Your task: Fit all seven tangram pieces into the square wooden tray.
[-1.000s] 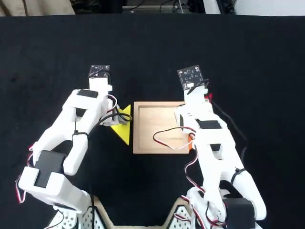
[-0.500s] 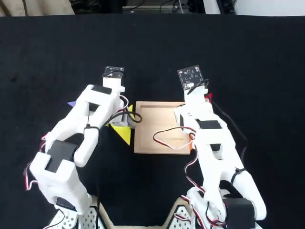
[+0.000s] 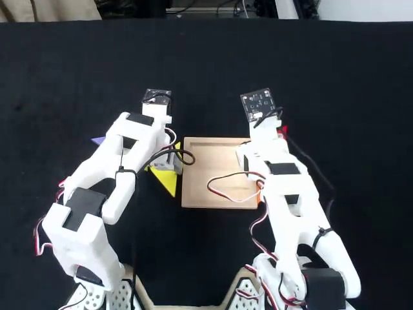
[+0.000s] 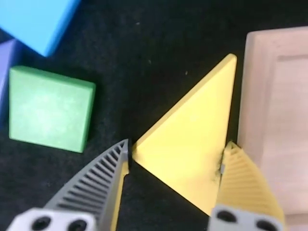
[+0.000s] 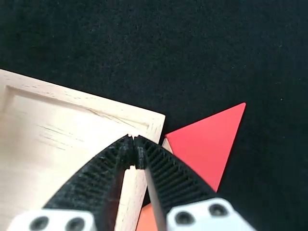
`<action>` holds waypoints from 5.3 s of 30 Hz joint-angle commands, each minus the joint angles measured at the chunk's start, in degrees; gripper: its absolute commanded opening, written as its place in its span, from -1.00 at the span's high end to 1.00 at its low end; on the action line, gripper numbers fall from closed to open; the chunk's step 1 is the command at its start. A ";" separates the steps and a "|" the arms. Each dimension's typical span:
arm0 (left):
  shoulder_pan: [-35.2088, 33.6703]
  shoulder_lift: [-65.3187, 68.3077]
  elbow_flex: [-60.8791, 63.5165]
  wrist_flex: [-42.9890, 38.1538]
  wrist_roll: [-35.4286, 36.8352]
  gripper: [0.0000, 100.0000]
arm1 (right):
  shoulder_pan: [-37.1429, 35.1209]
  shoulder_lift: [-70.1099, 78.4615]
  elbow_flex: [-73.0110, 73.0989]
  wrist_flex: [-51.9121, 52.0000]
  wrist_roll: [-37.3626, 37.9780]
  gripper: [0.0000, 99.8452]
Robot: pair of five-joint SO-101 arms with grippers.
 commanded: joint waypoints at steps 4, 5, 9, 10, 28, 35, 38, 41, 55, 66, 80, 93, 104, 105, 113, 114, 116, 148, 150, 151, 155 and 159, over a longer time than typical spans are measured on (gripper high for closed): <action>0.13 -9.23 0.22 1.93 -2.20 0.64 | -0.70 -0.13 -0.66 -1.14 0.09 0.98; 0.13 -12.04 1.54 1.67 -2.29 0.64 | -0.70 -0.13 -0.66 -1.14 0.09 0.98; 1.36 -21.71 6.02 1.41 -4.92 0.64 | -0.53 -0.13 -0.66 -1.14 0.09 0.98; 2.07 -23.12 6.90 1.41 -6.33 0.64 | -0.35 -0.13 -0.66 -1.14 0.09 0.98; 19.82 -18.90 2.95 -5.89 -36.04 0.64 | 24.09 -0.57 -5.85 -1.23 -9.93 0.98; 26.59 -9.05 -0.66 -12.40 -36.48 0.64 | 29.89 -0.22 -5.32 -4.84 -15.12 0.98; 26.95 -5.10 -5.32 -12.04 -36.48 0.63 | 29.80 -0.40 -4.79 -5.10 -15.21 0.98; 25.98 -1.58 -8.31 -11.87 -36.22 0.57 | 29.80 -0.48 -4.62 -5.19 -15.21 0.98; 22.55 1.05 -14.73 -3.25 -36.48 0.44 | 27.69 -0.22 -4.62 -5.19 -14.95 0.98; 22.73 1.58 -17.01 -0.18 -38.42 0.38 | 27.60 -0.22 -4.53 -5.19 -14.95 0.98; 20.97 -0.62 -19.30 1.58 -44.92 0.39 | 25.85 -0.13 -4.44 -5.19 -14.95 0.98; -1.36 -21.71 -10.42 14.77 -21.01 0.68 | 2.90 -0.48 -4.88 5.89 6.77 0.98; -3.82 -21.27 16.04 -5.98 -9.32 0.69 | -3.52 -0.04 -7.87 17.76 13.45 0.98; -5.14 -21.19 17.19 -6.24 -9.32 0.69 | -3.52 -0.04 -7.69 17.32 13.45 0.98; -10.68 -21.71 23.16 -13.54 -4.40 0.69 | -3.52 8.75 -11.30 14.24 13.45 0.98; -10.59 -21.71 23.25 -13.80 -4.31 0.69 | -3.43 10.24 -12.18 14.51 13.54 0.98; -10.59 -21.71 23.16 -13.89 -4.22 0.69 | -3.52 11.82 -13.58 16.00 13.63 0.98; -10.59 -21.45 23.16 -13.98 -4.22 0.69 | -18.90 1.27 -12.26 29.36 12.84 0.98; -10.59 -21.45 23.16 -13.98 -4.22 0.69 | -18.90 1.36 -11.38 28.48 12.92 0.98; -10.59 -21.45 23.16 -13.98 -4.22 0.69 | -18.90 1.36 -10.77 27.78 12.92 0.98; -10.59 -21.45 23.16 -13.98 -4.22 0.69 | -18.81 3.47 -9.45 25.32 14.15 0.98; -10.59 -21.54 23.43 -13.98 -4.22 0.69 | -18.55 10.07 -11.03 25.05 17.14 0.98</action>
